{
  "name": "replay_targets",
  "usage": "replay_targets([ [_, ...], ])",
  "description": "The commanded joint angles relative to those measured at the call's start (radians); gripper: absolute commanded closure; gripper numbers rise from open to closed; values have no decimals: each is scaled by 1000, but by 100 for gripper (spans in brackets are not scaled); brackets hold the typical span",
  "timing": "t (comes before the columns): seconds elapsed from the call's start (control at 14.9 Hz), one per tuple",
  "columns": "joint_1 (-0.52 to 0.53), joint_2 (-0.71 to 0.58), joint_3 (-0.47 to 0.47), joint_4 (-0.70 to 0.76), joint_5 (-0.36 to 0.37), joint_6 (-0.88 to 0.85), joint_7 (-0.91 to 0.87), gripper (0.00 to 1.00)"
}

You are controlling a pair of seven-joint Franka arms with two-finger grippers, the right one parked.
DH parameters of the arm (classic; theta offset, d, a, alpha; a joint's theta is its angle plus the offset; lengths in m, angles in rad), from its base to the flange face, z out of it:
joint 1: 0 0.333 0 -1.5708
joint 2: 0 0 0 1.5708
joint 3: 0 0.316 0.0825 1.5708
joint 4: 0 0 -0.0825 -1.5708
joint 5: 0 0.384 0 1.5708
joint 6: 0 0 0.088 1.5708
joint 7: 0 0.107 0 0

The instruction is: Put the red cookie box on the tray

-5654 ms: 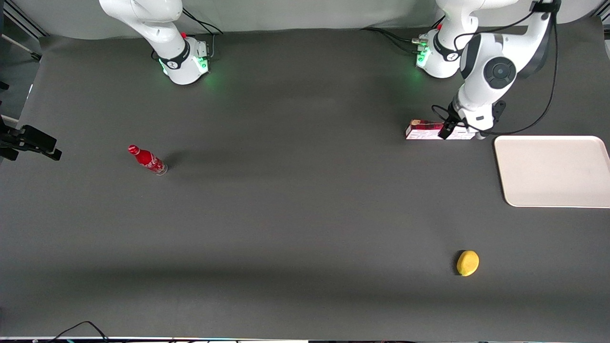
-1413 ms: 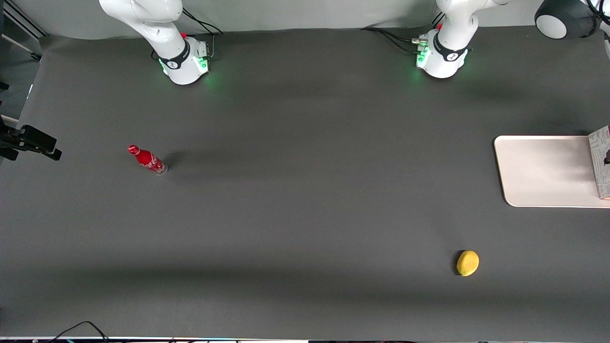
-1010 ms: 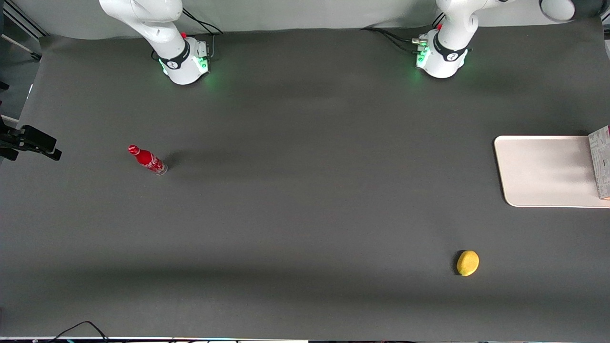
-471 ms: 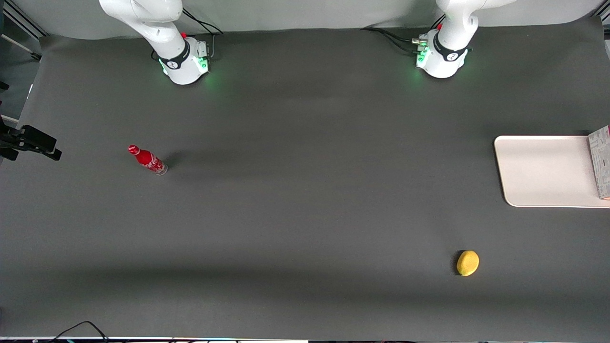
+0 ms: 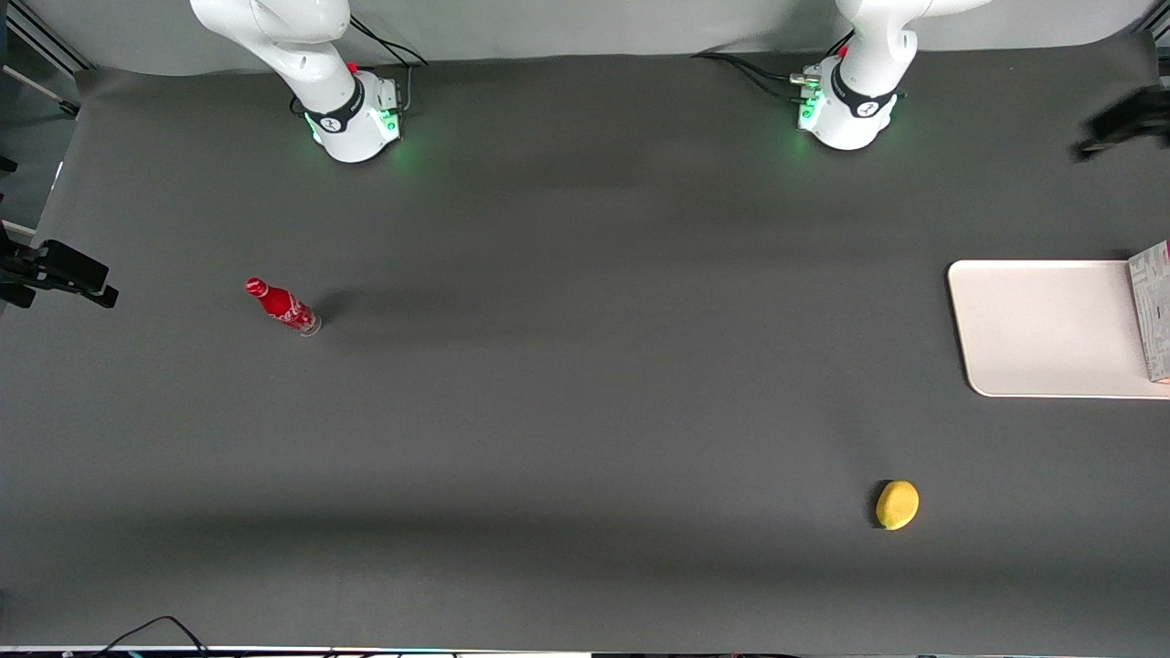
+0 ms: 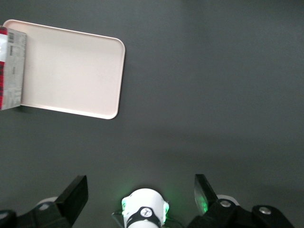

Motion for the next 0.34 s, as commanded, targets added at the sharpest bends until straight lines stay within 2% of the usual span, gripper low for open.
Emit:
replay_targets([
  [0.0,2,-119,-64,-250,-17,168,-64,0],
  [0.27,1,-62,-91,-180,-18,156,-36,0],
])
